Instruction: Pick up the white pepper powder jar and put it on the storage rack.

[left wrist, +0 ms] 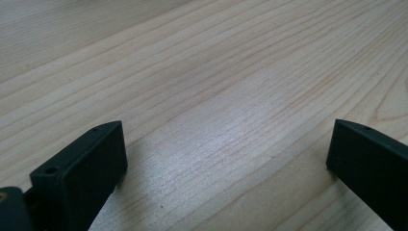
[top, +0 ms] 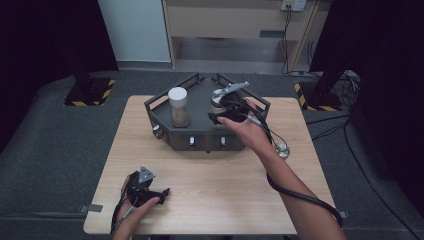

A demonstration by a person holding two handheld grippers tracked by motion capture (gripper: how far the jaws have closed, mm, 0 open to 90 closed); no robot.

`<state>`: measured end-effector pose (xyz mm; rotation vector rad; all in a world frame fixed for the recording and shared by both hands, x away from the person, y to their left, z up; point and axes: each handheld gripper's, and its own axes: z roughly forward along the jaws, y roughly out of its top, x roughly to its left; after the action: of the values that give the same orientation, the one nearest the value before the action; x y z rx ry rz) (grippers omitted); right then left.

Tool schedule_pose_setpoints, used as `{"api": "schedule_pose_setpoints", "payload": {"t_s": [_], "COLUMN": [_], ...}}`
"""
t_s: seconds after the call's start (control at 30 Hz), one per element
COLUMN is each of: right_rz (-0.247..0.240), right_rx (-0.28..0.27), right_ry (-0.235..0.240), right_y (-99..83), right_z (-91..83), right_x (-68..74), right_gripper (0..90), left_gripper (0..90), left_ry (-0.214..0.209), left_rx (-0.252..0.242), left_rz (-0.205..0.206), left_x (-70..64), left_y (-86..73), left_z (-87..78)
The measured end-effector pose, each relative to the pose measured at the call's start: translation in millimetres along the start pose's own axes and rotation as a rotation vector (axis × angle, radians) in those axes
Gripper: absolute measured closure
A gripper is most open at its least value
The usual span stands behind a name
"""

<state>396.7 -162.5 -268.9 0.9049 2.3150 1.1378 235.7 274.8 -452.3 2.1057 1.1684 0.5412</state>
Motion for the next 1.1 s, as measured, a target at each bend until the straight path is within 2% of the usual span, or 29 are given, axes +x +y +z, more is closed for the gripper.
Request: {"api": "schedule_pose_setpoints", "payload": {"t_s": [0.87, 1.1], "right_rz": [0.037, 0.031], "right_rx": [0.025, 0.034], "right_ry": [-0.01, -0.005], "right_y": [10.7, 11.4], "right_z": [36.4, 48.4], "right_x": [-5.3, -5.9], "right_gripper": [30.7, 30.8], "left_gripper": [0.0, 0.0], "left_ry": [0.0, 0.001], "left_rx": [-0.001, -0.002], "left_rz": [0.0, -0.001], "left_x": [-0.1, -0.2], "left_y": [-0.1, -0.3], "left_z": [0.1, 0.1]}}
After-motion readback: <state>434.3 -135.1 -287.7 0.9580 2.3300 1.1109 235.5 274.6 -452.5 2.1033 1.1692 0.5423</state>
